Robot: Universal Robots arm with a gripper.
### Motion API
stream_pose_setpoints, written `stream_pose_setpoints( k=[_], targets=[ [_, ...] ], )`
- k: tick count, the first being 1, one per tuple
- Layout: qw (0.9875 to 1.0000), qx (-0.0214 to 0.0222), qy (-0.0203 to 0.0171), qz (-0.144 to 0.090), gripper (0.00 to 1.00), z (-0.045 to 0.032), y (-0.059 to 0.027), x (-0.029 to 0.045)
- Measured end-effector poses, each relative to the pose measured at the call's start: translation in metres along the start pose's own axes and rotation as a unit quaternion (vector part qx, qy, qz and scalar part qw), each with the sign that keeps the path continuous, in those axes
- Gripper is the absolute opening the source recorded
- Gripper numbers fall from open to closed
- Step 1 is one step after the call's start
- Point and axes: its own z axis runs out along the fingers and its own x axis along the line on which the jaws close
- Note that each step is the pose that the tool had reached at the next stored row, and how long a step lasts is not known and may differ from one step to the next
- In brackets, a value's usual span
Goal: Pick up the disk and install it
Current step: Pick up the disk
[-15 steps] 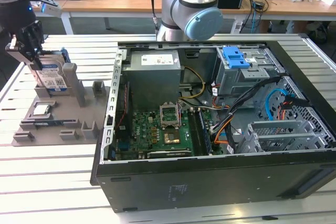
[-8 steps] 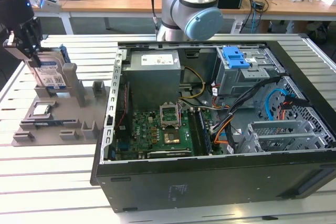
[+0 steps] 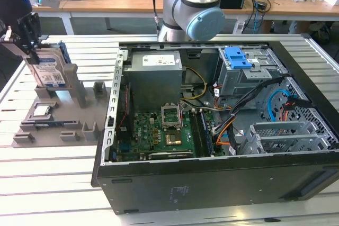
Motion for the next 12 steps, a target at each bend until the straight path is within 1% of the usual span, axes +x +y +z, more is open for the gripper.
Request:
stream_pose_setpoints(
  k=[8,12],
  targets=[
    [1.0000,0.0000,0.0000,0.000,0.37,-0.0127,0.0004,-0.0001],
    [1.0000,0.0000,0.0000,0.000,0.37,-0.0212,0.0007,-0.0001]
  ],
)
